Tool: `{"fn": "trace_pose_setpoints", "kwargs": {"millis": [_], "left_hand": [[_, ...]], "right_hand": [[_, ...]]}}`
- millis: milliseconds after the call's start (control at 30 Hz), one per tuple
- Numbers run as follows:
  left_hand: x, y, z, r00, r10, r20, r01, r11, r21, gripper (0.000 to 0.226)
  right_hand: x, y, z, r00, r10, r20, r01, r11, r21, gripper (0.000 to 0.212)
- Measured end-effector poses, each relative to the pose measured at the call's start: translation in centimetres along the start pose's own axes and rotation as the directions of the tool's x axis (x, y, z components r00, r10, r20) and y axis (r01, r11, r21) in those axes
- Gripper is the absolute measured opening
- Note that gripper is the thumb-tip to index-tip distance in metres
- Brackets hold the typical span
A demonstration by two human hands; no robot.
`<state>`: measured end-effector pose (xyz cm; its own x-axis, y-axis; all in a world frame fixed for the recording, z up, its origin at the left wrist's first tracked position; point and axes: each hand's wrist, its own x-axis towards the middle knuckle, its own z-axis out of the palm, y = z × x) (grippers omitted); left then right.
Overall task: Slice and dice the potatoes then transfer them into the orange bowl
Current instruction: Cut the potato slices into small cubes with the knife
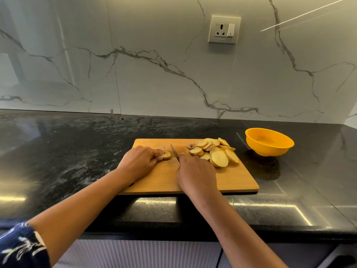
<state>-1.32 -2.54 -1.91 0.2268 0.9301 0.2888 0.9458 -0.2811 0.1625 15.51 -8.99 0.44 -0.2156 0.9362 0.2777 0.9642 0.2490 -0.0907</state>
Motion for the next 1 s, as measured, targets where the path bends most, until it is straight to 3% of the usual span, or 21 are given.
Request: {"fn": "trace_pose_setpoints", "kwargs": {"millis": [167, 433, 567, 700, 1000], "left_hand": [[0.3, -0.2, 0.1, 1.000, 0.002, -0.003, -0.002, 1.000, 0.014, 0.036], [0.5, -0.1, 0.1, 1.000, 0.015, 0.014, -0.016, 0.998, 0.062, 0.039], [0.4, 0.0, 0.1, 1.000, 0.001, -0.001, -0.001, 0.998, 0.059, 0.038], [0.2, 0.2, -0.1, 1.000, 0.001, 0.001, -0.001, 1.000, 0.028, 0.037], [-0.6, 0.2, -0.8, 0.996, -0.066, -0.054, 0.066, 0.998, 0.004, 0.035]], "right_hand": [[-0.1, -0.8, 0.6, 0.998, -0.057, -0.019, 0.057, 0.998, -0.028, 0.041], [1.1, -2.1, 0.2, 0.990, -0.106, 0.096, 0.114, 0.991, -0.073, 0.021], [0.9, -1.1, -0.2, 0.986, -0.121, 0.111, 0.128, 0.990, -0.058, 0.020], [-1.9, -0.1, -0.1, 0.986, -0.156, 0.066, 0.162, 0.982, -0.098, 0.038], [-0.9, -0.5, -0.7, 0.997, -0.071, -0.023, 0.072, 0.997, 0.019, 0.035]]}}
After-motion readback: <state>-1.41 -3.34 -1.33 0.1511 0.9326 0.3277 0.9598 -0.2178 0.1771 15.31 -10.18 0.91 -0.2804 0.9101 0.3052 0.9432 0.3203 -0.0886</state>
